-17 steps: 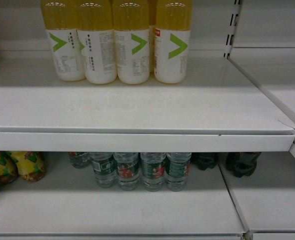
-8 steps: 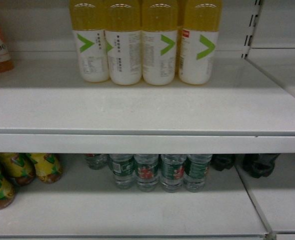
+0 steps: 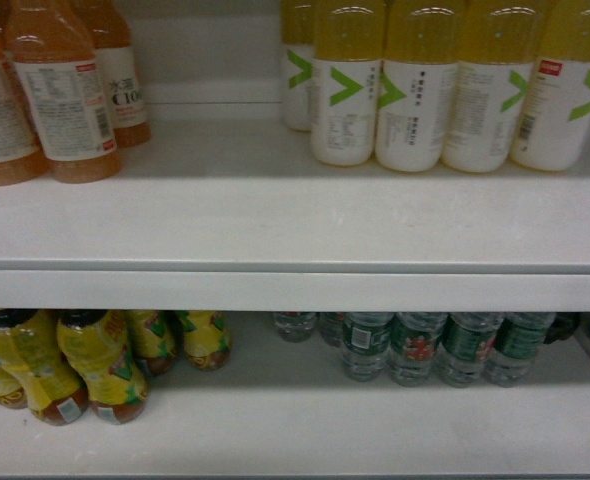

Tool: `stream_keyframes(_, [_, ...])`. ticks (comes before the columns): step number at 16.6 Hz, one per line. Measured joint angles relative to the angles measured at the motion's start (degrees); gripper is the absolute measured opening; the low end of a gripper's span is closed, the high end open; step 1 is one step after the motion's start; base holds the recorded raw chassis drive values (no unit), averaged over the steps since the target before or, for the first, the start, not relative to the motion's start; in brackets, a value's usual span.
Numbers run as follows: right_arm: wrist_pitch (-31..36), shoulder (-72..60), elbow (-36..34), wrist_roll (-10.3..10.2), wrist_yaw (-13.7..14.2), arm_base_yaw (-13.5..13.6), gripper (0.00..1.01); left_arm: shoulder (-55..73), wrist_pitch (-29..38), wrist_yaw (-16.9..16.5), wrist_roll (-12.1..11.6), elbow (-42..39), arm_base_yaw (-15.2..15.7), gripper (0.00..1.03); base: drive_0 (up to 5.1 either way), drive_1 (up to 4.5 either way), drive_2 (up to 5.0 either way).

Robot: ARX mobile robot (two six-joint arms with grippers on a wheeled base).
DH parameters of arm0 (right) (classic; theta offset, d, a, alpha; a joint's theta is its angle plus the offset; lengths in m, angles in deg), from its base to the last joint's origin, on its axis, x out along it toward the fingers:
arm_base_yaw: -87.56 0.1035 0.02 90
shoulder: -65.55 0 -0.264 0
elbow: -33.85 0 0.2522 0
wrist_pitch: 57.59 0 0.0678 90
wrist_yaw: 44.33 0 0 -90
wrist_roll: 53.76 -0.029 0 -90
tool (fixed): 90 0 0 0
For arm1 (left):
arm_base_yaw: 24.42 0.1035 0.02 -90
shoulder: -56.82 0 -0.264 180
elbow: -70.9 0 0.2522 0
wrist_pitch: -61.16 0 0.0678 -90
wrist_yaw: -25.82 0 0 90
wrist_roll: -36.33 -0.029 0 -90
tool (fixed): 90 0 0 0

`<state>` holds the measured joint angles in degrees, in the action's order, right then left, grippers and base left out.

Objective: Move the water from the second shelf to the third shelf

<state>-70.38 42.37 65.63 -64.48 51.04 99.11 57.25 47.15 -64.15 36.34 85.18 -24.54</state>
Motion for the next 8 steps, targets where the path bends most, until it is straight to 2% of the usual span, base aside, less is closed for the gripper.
stream_keyframes(8, [0.02,-0.11,0.0,0.0,-0.02,0.0,0.43,0.0,0.2,-0.02,-0.02,0.0,0.0,0.98,-5.0,2.45,2.4])
